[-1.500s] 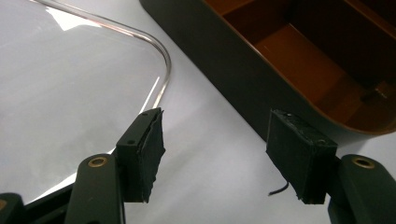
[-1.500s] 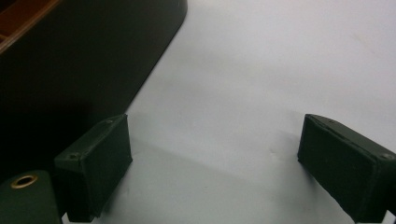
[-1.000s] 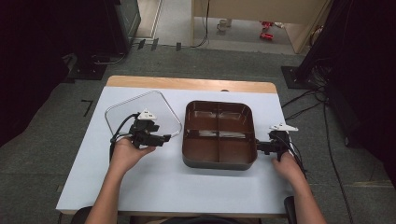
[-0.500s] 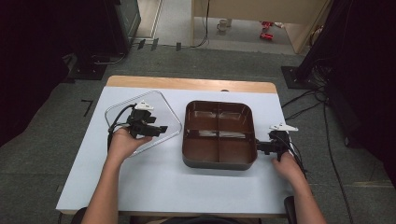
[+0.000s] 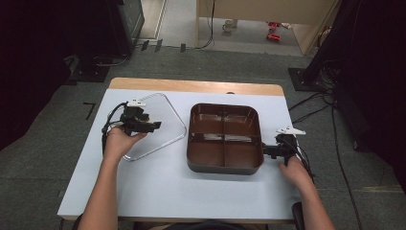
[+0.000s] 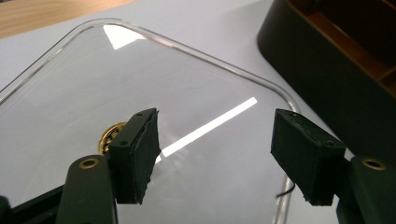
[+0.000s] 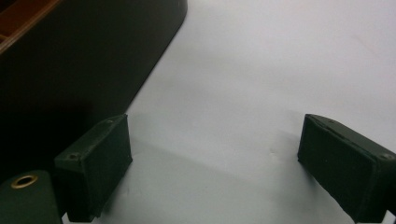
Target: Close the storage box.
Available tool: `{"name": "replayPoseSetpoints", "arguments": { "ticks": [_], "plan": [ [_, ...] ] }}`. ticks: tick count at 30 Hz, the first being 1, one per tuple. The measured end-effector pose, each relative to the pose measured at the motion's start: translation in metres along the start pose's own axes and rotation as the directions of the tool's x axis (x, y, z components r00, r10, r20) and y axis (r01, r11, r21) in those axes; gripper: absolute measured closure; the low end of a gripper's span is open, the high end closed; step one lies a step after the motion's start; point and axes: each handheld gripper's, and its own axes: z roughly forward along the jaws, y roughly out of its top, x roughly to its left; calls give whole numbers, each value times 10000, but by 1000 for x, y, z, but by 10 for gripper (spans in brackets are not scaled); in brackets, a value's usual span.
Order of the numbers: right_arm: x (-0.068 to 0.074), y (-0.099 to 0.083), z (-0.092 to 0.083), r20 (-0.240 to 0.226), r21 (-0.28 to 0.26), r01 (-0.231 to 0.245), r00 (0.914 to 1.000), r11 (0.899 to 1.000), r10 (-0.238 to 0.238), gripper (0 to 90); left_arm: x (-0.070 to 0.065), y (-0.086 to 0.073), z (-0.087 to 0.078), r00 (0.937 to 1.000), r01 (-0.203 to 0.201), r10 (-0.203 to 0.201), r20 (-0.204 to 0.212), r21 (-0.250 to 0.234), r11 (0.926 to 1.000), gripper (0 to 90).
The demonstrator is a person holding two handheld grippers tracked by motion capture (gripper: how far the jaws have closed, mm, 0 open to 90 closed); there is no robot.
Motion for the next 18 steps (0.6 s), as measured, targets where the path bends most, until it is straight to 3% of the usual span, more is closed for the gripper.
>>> {"name": "replayPoseSetpoints", "arguments": {
  "ticks": [8,12,18],
  "plan": [
    [0,0,0,2,7,-3,10000,10000,3,93,19,-7,4,9968,331,-339,-721,-132,9994,349],
    [0,0,0,2,4,1,10000,10000,-1,93,24,-9,6,9951,475,-484,-857,-123,9988,353],
    [0,0,0,0,-4,-17,10000,10000,17,93,33,-16,22,9897,699,-704,-1246,-88,9975,375]
  ]
}}
